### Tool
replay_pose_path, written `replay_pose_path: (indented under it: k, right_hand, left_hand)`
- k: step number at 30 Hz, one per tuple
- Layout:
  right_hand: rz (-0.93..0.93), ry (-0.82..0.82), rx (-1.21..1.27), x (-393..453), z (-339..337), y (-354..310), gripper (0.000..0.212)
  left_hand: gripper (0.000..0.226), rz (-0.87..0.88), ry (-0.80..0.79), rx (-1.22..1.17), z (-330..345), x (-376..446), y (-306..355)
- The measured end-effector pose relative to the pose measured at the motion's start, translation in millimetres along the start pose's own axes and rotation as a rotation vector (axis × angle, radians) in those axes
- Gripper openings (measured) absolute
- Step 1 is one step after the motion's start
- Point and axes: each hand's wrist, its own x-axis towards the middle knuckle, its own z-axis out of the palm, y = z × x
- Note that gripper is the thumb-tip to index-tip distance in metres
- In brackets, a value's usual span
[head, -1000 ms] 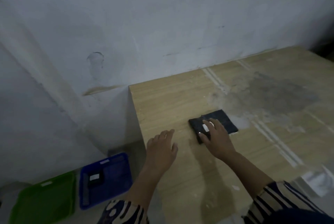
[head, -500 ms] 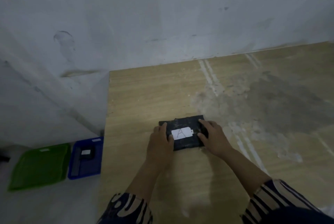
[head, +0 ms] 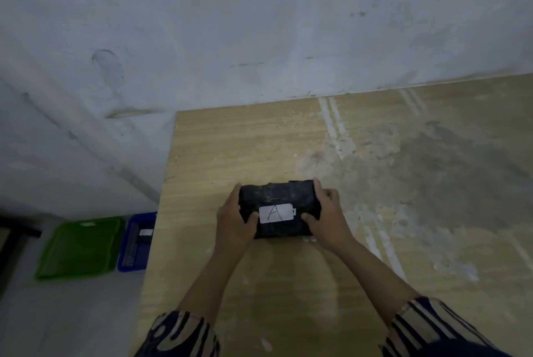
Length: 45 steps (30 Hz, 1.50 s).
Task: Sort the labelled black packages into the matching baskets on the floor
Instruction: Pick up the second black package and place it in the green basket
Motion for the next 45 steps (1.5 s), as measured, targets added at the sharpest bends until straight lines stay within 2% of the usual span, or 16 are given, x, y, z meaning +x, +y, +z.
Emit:
replay_pose_path:
  k: [5, 9, 13, 22, 32, 45]
  right_hand:
    - [-0.066, 0.005, 0.078, -12, -1, -14, 0.077]
    - [-0.098, 0.086, 0.159, -18, -2, -31, 0.078]
    - [-0.12, 0.103, 0.163, -26, 10, -55, 0.067]
    - [-0.16, 0.117, 0.216, -56, 89, -129, 0.065]
    - [-0.159, 0.229, 0.301, -73, 185, -196, 0.063]
    - [-0.287, 0.119, 0.371, -71, 239, -255, 0.061]
  left_hand:
    - [0.065, 0.078, 0.003, -0.055, -21, -2, 2]
    - [0.066, 0.079, -0.035, -0.134, -43, -7, -3]
    - [0.066, 0.088, -0.033, -0.171, -70, -13, -16]
    - [0.061, 0.168, -0.034, -0.255, -163, -24, -74]
    - [0.063, 0.187, -0.054, -0.277, -262, -20, -141]
    - [0.059, 0.134, 0.071, -0.231, -335, -34, -180]
